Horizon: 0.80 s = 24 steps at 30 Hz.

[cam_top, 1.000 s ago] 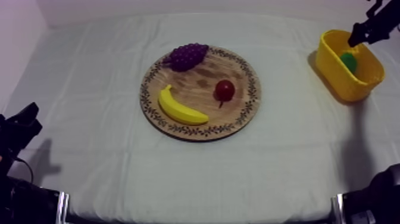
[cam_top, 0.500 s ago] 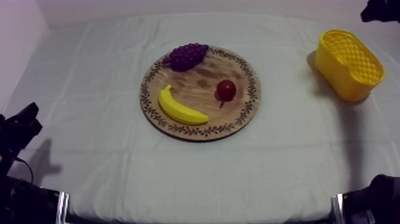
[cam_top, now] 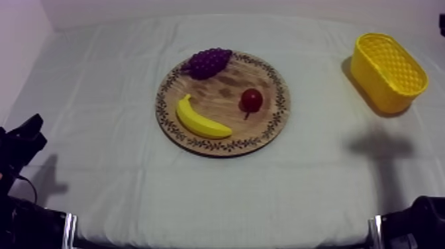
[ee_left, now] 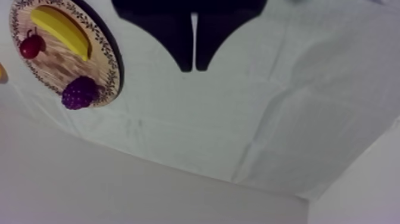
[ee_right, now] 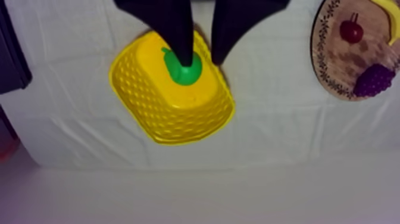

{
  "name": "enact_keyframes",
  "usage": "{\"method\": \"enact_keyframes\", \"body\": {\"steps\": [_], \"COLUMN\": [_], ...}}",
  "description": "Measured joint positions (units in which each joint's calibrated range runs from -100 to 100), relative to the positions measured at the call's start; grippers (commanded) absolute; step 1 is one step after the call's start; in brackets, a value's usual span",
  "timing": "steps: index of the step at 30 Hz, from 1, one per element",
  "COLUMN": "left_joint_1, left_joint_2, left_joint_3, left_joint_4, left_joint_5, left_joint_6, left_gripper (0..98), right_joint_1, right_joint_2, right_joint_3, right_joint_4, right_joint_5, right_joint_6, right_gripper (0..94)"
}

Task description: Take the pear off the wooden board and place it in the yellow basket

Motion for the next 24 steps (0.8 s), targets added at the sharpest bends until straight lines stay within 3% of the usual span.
{"method": "enact_keyframes", "body": {"steps": [10,14,18,24], "left_joint_1": [0.00,0.00,0.00,0.00], "left_joint_2": [0.00,0.00,0.00,0.00], "left_joint_3": [0.00,0.00,0.00,0.00], "left_joint_4": [0.00,0.00,0.00,-0.05], "left_joint_5": [0.00,0.00,0.00,0.00], "left_joint_6": [0.00,0.00,0.00,0.00], "left_gripper": [0.1,0.1,0.1,0.1], "right_joint_1": [-3.36,-4.58,-5.29,-5.89], "right_joint_2": [-23.16,-30.79,-37.25,-44.59], "right_joint_3": [27.31,38.42,47.61,54.55], "right_joint_4": [5.31,5.71,4.54,3.96], "right_joint_5": [-17.18,-21.22,-21.44,-17.04], "right_joint_6": [-4.48,-4.70,-4.05,-5.05], "right_gripper": [0.8,0.6,0.6,0.4]}}
